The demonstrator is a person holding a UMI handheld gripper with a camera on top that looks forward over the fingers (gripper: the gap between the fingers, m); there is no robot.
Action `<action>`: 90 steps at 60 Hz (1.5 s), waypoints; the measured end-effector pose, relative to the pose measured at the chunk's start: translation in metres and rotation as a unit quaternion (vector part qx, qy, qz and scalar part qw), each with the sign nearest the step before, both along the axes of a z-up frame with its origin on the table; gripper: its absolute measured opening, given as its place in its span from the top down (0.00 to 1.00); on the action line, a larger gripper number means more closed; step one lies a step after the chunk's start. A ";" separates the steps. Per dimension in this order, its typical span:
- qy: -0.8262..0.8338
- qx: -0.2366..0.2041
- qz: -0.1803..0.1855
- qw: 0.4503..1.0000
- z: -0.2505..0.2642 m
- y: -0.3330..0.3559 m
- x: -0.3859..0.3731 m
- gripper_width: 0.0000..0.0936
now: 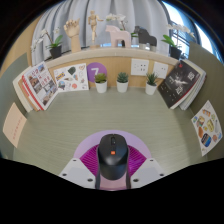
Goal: Arrange mouse
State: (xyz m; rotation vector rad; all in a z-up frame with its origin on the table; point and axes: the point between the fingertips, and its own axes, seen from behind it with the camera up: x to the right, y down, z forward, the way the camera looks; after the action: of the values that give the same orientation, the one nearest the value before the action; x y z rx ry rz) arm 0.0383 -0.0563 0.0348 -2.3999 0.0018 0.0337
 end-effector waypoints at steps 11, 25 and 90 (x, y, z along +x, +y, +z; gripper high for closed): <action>0.008 -0.035 0.015 0.999 -0.050 -0.018 -0.002 0.63; -0.005 -0.008 0.015 1.000 -0.048 -0.014 -0.003 0.55; -0.030 0.135 -0.006 0.990 0.218 -0.177 -0.070 0.21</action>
State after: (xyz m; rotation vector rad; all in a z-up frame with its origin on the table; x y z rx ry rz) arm -0.0322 -0.2331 0.2526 -2.1294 -0.0161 -0.0425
